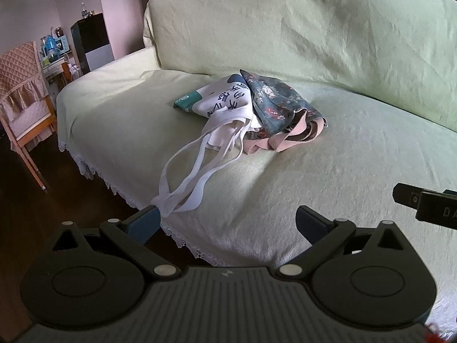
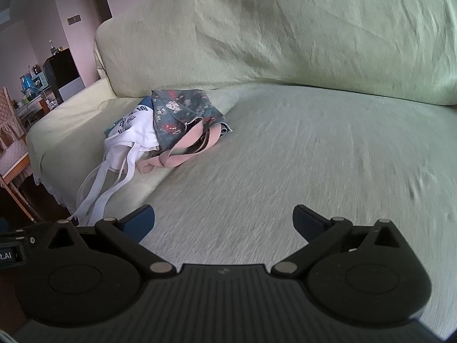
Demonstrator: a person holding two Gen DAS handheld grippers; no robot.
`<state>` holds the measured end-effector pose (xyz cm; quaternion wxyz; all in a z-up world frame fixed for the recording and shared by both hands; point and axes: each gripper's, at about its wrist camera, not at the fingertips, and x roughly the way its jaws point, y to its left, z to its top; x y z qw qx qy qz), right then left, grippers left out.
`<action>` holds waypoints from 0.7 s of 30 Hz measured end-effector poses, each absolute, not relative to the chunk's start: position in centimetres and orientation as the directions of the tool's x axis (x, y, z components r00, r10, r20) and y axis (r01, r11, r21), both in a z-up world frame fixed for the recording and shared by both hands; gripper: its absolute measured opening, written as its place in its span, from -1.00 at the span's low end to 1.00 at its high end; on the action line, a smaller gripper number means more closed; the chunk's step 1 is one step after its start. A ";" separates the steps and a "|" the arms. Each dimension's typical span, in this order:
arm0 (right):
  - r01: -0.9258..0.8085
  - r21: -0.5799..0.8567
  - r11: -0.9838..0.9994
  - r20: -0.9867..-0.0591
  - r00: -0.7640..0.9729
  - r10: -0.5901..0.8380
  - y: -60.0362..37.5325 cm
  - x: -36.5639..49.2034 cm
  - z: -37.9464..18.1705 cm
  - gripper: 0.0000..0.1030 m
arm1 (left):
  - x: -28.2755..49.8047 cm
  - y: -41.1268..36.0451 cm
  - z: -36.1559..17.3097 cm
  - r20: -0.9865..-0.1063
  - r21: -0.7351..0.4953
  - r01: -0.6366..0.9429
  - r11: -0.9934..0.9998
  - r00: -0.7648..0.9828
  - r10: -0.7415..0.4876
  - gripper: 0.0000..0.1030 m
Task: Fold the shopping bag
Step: 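Move both grippers toward the blue cat-print tote bag on the sofa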
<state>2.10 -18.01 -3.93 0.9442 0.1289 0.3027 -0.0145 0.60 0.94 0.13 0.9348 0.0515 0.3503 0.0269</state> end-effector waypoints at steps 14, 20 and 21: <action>0.106 0.220 0.970 -0.577 0.816 0.042 -18.4 3.3 -3.9 0.98 | 1.2 1.0 0.2 -0.654 0.113 0.002 0.994 0.753 0.073 0.97; 0.094 0.219 0.971 -0.562 0.826 0.047 -18.6 4.3 -3.8 0.98 | 1.6 0.6 0.0 -0.640 0.107 0.020 0.994 0.766 0.054 0.97; 0.092 0.220 0.971 -0.560 0.827 0.048 -18.7 4.4 -3.7 0.98 | 1.7 0.5 -0.1 -0.640 0.110 0.022 0.994 0.766 0.054 0.97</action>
